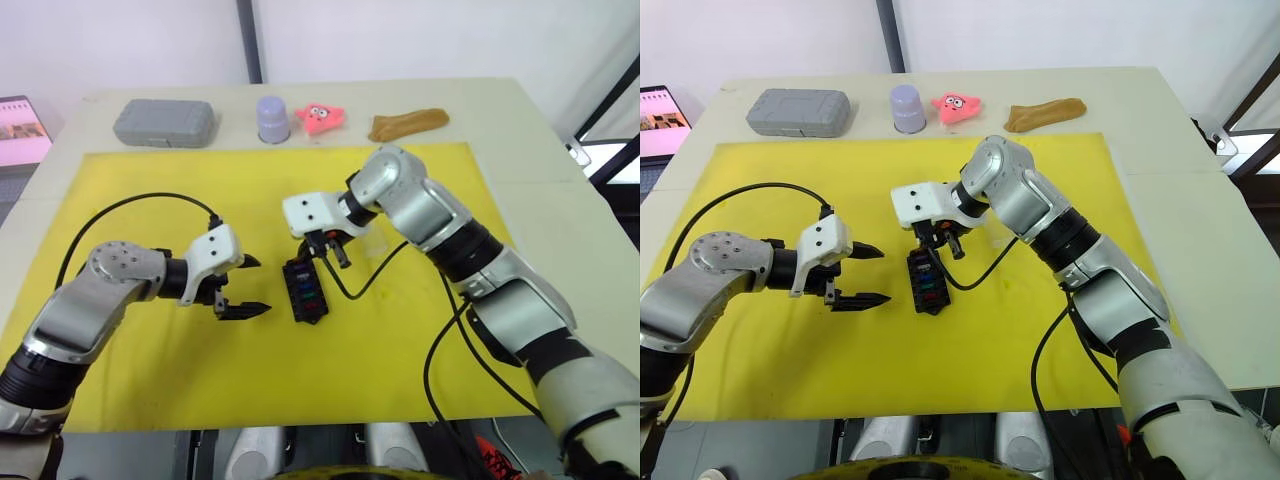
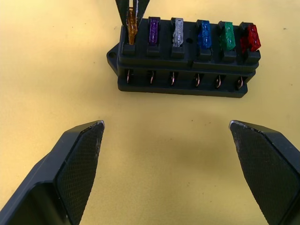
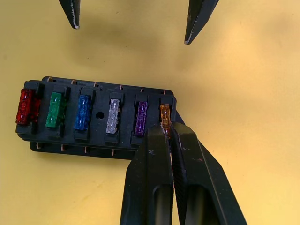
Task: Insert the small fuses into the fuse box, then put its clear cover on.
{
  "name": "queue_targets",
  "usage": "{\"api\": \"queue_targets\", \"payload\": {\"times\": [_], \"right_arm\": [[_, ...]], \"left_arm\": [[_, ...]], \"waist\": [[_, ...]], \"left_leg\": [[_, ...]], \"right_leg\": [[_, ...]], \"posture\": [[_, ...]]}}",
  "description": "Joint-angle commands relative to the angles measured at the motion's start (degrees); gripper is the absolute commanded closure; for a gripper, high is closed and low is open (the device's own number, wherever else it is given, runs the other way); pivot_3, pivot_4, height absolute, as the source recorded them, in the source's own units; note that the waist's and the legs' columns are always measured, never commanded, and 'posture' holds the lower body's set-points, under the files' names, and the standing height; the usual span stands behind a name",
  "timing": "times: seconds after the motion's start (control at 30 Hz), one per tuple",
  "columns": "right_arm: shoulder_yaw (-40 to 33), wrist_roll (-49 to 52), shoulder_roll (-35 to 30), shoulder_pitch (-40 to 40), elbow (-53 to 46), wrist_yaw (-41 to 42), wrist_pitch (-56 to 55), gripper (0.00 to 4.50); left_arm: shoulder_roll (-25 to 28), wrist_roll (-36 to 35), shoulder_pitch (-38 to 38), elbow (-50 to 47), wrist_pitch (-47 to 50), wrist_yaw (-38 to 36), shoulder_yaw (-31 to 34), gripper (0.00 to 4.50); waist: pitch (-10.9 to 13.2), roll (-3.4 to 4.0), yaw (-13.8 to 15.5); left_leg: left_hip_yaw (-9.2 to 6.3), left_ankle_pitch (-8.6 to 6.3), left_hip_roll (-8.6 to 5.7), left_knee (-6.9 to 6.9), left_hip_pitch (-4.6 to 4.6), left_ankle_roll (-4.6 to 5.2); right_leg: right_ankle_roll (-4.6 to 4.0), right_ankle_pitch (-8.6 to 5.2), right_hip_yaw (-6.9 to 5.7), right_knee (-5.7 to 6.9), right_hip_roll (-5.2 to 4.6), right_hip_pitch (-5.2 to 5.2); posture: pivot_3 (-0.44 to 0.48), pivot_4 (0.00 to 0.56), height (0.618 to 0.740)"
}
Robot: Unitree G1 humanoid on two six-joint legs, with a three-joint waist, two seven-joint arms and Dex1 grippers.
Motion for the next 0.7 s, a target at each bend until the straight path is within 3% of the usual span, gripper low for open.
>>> {"api": "queue_targets", "payload": {"times": [0.03, 0.7], "right_arm": [[-0.9, -0.2, -0.1, -0.5, -1.9, -0.5, 0.9, 4.50], [-0.3, -1.0, 0.1, -1.4, -4.3, -1.1, 7.1, 4.50]], "left_arm": [[0.2, -0.2, -0.6, -1.4, -0.4, -0.1, 1.2, 0.02], [-0.3, 0.0, -1.0, -1.0, -0.4, 0.0, 0.9, 0.02]], "waist": [[0.0, 0.00, 0.0], [0.0, 0.00, 0.0]], "left_leg": [[0.00, 0.00, 0.00, 0.00, 0.00, 0.00], [0.00, 0.00, 0.00, 0.00, 0.00, 0.00]], "right_leg": [[0.00, 0.00, 0.00, 0.00, 0.00, 0.00], [0.00, 0.00, 0.00, 0.01, 0.00, 0.00]], "posture": [[0.000, 0.150, 0.731], [0.000, 0.150, 0.731]]}}
